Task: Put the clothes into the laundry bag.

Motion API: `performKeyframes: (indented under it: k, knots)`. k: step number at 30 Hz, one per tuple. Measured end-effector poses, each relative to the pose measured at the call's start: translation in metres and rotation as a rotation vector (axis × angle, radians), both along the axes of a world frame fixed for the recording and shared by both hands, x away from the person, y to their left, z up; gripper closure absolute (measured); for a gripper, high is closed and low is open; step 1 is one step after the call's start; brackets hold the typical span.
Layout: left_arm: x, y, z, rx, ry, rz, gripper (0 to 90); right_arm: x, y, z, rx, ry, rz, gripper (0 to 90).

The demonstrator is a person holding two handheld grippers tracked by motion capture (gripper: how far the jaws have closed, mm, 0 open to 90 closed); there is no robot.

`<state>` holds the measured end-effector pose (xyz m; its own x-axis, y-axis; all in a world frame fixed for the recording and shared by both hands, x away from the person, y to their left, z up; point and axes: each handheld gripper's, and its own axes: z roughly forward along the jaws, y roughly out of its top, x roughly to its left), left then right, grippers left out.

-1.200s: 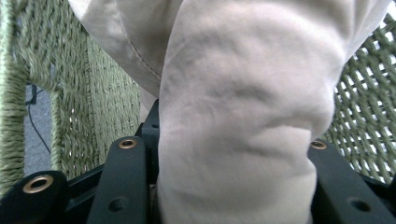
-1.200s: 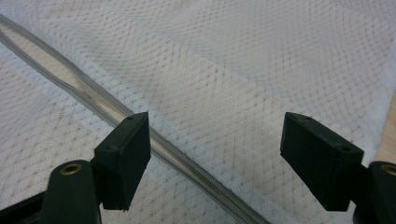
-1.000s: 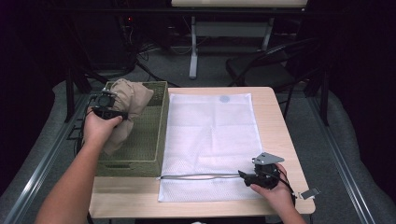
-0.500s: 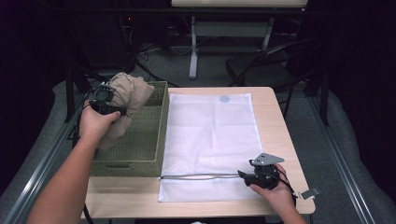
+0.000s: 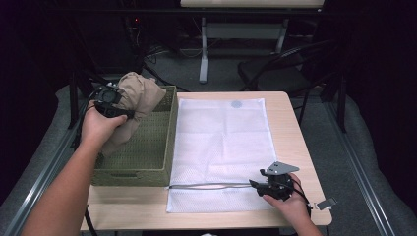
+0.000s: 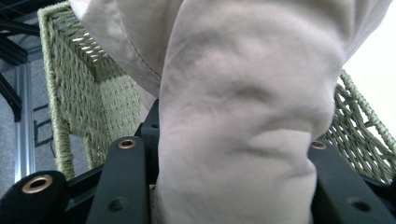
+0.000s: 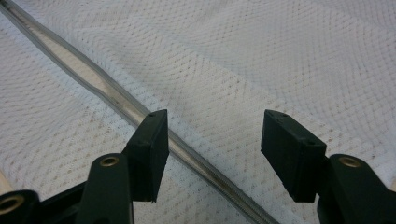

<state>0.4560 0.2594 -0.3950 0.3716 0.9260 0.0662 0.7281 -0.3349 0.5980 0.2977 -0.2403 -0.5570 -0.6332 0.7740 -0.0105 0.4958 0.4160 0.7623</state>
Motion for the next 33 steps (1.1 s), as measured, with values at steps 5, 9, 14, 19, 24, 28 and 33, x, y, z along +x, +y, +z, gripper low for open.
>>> performKeyframes:
  k: [5,9,14,19,24,28,33]
  knots:
    - [-0.001,-0.004,0.006,0.013,-0.012,-0.027,54.8,-0.001,-0.001,0.002,-0.006,-0.013,0.002,42.8]
    - [-0.004,-0.007,0.009,0.013,-0.024,-0.043,54.8,-0.001,-0.001,0.002,-0.009,-0.019,0.003,43.4]
    - [-0.008,-0.013,0.014,0.031,-0.039,-0.07,54.8,-0.001,-0.001,0.002,-0.008,-0.024,0.003,44.0]
    - [-0.012,-0.023,0.018,0.035,-0.053,-0.105,54.7,-0.001,-0.001,0.002,-0.002,-0.023,0.003,44.0]
    - [-0.016,-0.037,0.022,0.051,-0.057,-0.15,54.7,-0.001,-0.001,0.003,0.008,-0.025,0.002,44.1]
    - [-0.02,-0.047,0.024,0.05,-0.065,-0.182,54.7,-0.001,-0.002,0.003,0.013,-0.019,0.004,44.2]
    - [-0.023,-0.057,0.025,0.064,-0.065,-0.208,54.7,-0.001,-0.002,0.003,0.008,-0.016,0.011,44.1]
